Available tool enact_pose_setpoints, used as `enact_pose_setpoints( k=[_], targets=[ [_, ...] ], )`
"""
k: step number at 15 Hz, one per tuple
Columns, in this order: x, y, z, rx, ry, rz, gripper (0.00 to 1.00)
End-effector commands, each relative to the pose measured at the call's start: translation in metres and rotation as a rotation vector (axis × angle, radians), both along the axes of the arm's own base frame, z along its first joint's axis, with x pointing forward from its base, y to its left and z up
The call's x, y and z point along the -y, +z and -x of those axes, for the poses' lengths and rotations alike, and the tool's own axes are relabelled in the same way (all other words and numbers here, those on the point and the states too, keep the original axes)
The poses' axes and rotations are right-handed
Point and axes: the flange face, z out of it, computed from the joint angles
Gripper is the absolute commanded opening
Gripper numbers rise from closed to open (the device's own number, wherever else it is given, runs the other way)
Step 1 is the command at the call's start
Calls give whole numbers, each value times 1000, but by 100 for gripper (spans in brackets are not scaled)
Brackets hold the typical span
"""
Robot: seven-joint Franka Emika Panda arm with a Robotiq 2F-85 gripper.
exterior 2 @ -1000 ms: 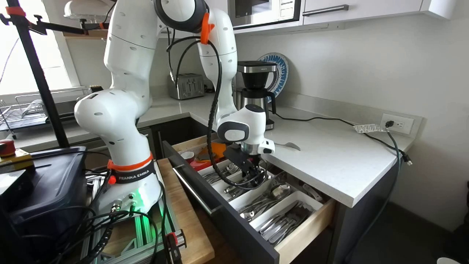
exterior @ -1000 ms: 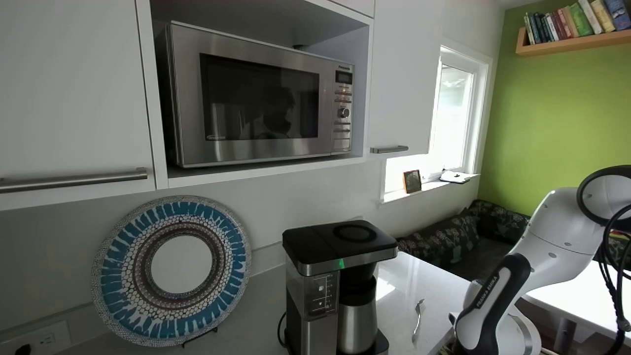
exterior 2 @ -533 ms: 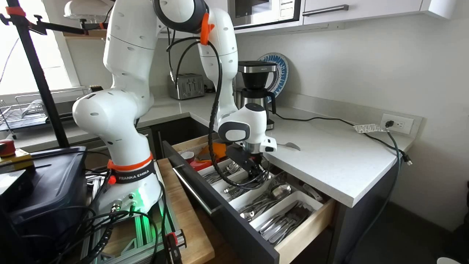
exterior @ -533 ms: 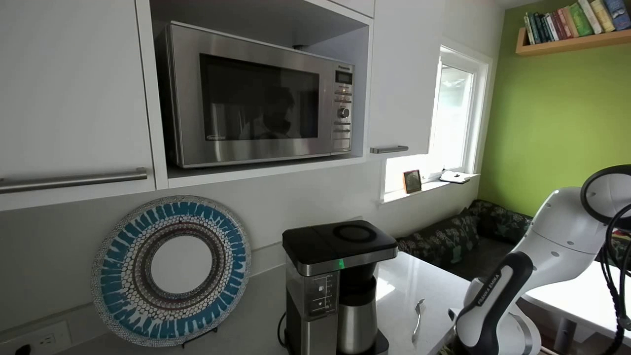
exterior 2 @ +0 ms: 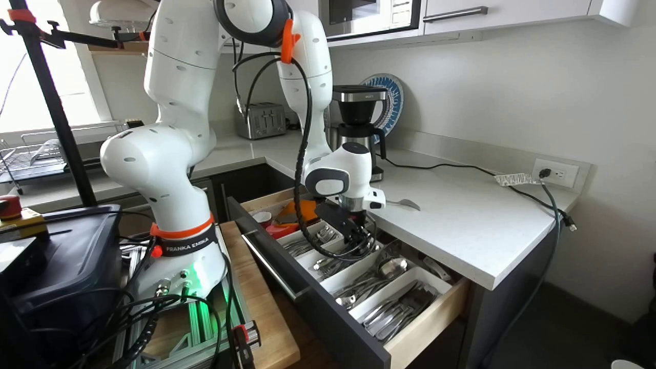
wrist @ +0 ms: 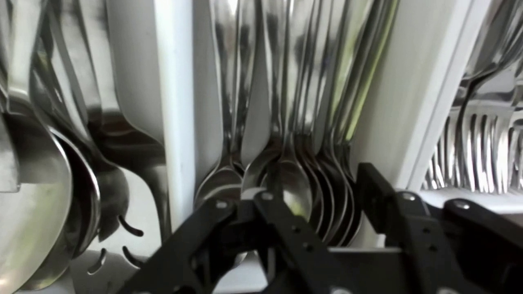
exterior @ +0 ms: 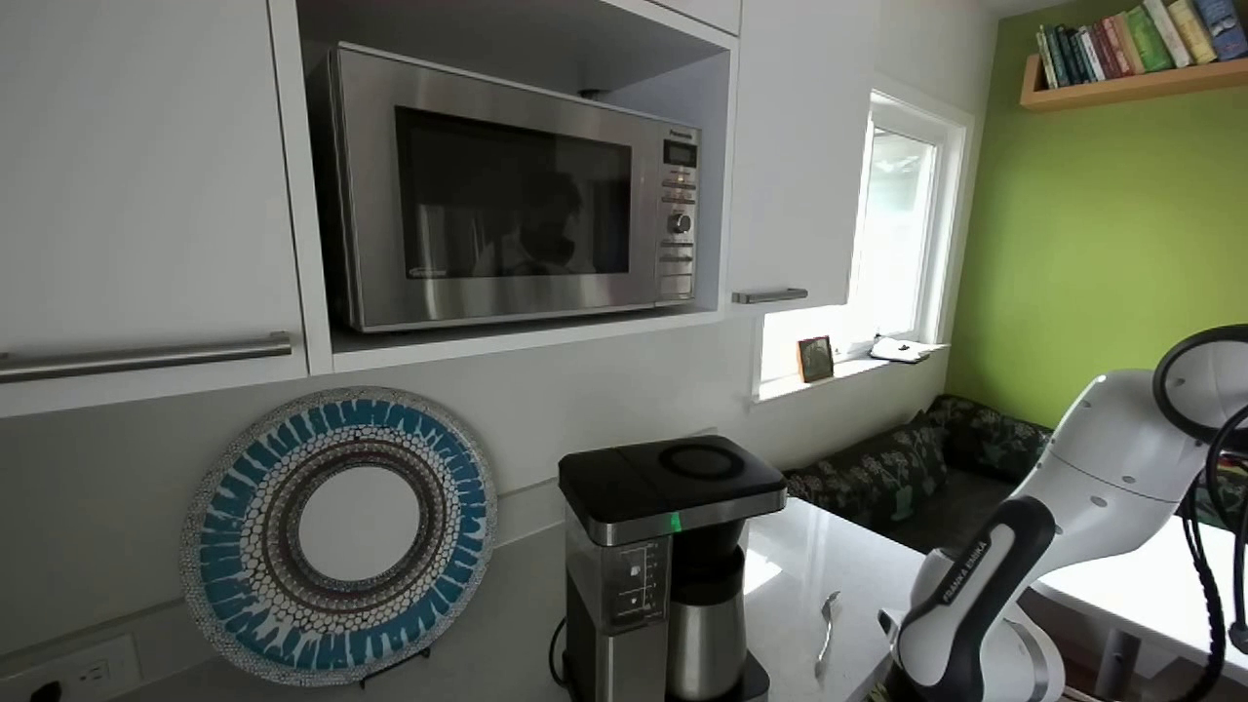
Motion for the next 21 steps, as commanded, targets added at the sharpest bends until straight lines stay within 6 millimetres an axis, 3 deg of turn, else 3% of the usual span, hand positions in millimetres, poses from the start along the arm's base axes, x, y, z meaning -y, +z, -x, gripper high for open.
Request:
enact_pose_setpoints(
  k=[1,5,8,9,10,11,16,18,19,20,21],
  targets=[
    [-1,-8,2,-18,8,-29,48],
    [1,-16,8,-64,5,-32,31],
    [7,-15,11,-80,0,-10,34],
    [9,-14,11,-82,-1,-8,39],
    [11,-13,13,-86,-3,1,53],
    [12,-12,13,-87,-2,3,59],
    [9,-14,15,-127,6,9,73],
    [9,-16,15,-137,11,12,69],
    [9,-16,15,-143,14,14,62],
    [10,-18,16,-154,16,17,44],
    [10,-18,17,-165,17,18,42]
  ],
)
